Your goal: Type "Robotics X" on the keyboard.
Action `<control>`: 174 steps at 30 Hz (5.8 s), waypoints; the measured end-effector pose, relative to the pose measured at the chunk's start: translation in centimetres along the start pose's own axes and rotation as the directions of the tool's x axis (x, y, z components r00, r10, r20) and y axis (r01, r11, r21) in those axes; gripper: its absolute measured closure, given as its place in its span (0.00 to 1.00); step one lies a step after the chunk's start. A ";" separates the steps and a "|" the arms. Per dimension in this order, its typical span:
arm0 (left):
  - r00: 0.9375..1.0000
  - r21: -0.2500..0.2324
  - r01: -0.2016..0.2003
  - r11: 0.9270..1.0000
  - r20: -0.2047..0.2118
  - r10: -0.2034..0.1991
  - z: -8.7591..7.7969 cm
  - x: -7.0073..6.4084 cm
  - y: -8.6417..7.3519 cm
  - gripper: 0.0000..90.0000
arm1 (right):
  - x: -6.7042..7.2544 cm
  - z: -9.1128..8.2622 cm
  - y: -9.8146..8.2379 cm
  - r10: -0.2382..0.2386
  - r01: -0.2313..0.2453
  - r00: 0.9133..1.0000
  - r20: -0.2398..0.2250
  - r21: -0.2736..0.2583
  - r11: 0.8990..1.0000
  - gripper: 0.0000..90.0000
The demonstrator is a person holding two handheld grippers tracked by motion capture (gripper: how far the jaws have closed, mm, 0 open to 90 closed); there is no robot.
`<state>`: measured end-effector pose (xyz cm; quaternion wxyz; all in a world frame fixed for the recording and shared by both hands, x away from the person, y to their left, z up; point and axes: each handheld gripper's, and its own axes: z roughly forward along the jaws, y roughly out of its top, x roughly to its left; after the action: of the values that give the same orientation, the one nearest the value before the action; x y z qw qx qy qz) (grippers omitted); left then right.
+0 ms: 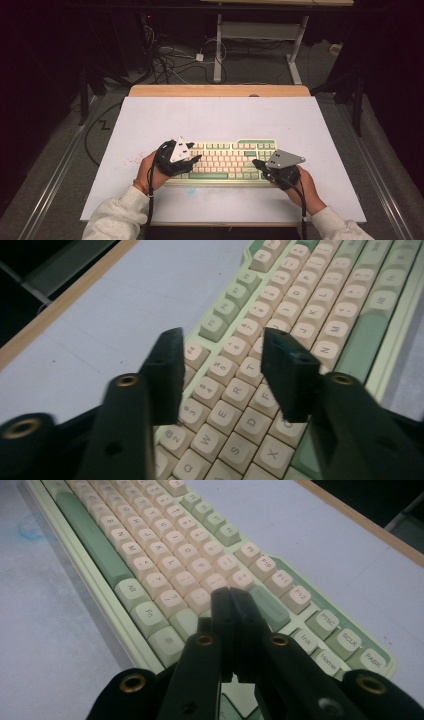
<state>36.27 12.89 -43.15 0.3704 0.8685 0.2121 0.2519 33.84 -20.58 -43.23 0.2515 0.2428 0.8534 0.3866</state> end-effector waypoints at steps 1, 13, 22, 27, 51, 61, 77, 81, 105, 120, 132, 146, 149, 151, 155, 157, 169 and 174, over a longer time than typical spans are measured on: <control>1.000 -0.004 -0.002 1.000 0.001 0.002 -0.1 0.0 -0.1 0.51 | 0.0 0.0 0.0 0.000 0.000 1.000 0.000 0.000 1.000 1.00; 0.998 -0.024 0.020 1.000 -0.066 -0.021 -1.2 0.0 -1.6 0.25 | -0.1 -0.6 0.1 0.000 0.000 1.000 -0.001 -0.013 1.000 1.00; 0.996 -0.046 0.023 0.999 -0.089 -0.027 -2.6 -0.5 -3.2 0.20 | -0.2 -0.6 0.3 0.000 0.000 1.000 -0.003 -0.016 1.000 1.00; 0.994 -0.065 0.047 0.997 -0.096 -0.053 -3.6 -0.5 -4.2 0.20 | -0.4 -0.4 0.5 0.001 -0.001 1.000 -0.004 -0.017 1.000 1.00; 0.994 -0.029 0.044 0.999 -0.101 -0.047 -5.3 -1.2 -6.7 0.19 | 0.7 4.4 3.5 -0.041 0.042 0.997 -0.066 0.015 0.999 1.00; 0.994 -0.033 0.047 0.998 -0.096 -0.050 -5.9 -1.2 -7.1 0.19 | 1.5 7.4 4.7 -0.051 0.058 0.995 -0.083 0.076 0.995 1.00; 0.996 -0.023 0.045 0.999 -0.079 -0.047 -5.6 -1.3 -7.3 0.19 | 2.1 9.3 4.9 -0.068 0.076 0.996 -0.065 0.144 0.987 1.00; 0.996 -0.025 0.044 0.999 -0.082 -0.046 -5.6 -1.3 -7.3 0.20 | 1.8 8.4 5.0 -0.051 0.058 0.997 -0.060 0.105 0.993 1.00; 0.996 -0.015 0.041 0.999 -0.076 -0.042 -5.4 -1.5 -7.3 0.20 | 1.6 3.4 5.2 -0.036 0.033 0.997 -0.063 -0.039 0.999 1.00; 0.995 -0.029 0.071 0.997 -0.069 -0.073 -5.4 -1.7 -6.9 0.20 | 1.7 1.5 4.4 -0.038 0.034 0.997 -0.063 -0.060 0.998 0.97; 0.988 0.011 0.136 0.991 -0.080 -0.134 -5.2 -1.6 -6.3 0.30 | 1.5 -0.4 3.4 -0.030 0.026 0.998 -0.052 -0.081 0.996 0.95; 0.992 0.015 0.124 0.992 -0.004 -0.124 -5.4 -1.5 -5.4 0.93 | 1.1 -1.8 2.0 -0.024 0.023 1.000 -0.005 -0.121 0.992 0.59; 0.993 0.025 0.121 0.992 0.004 -0.121 -5.1 -1.5 -5.2 0.97 | 1.2 -2.0 1.7 -0.027 0.027 1.000 0.001 -0.131 0.991 0.50; 0.992 0.028 0.125 0.992 0.003 -0.125 -5.0 -1.5 -5.1 0.97 | 1.3 -2.1 1.4 -0.037 0.037 0.999 0.004 -0.137 0.990 0.44; 0.992 0.036 0.128 0.991 0.013 -0.129 -4.7 -1.4 -4.7 0.97 | 1.6 -2.2 1.0 -0.040 0.043 0.999 0.021 -0.139 0.989 0.36; 0.992 0.041 0.127 0.991 0.019 -0.128 -4.5 -1.4 -4.5 0.98 | 1.6 -2.3 0.8 -0.033 0.037 0.999 0.030 -0.150 0.988 0.33; 0.985 0.081 0.096 0.992 0.134 -0.107 -2.2 -1.6 -2.3 0.97 | 1.8 -3.1 -0.1 -0.012 0.023 0.997 0.076 -0.145 0.989 0.27; 0.983 0.076 0.086 0.993 0.158 -0.097 -1.2 -1.7 -1.4 0.97 | 1.8 -3.1 -0.6 -0.012 0.022 0.997 0.074 -0.132 0.991 0.27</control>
<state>33.96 13.44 -43.94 0.3674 0.8878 0.2294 0.1559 30.44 -21.50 -42.29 0.3014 0.2323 0.8181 0.4312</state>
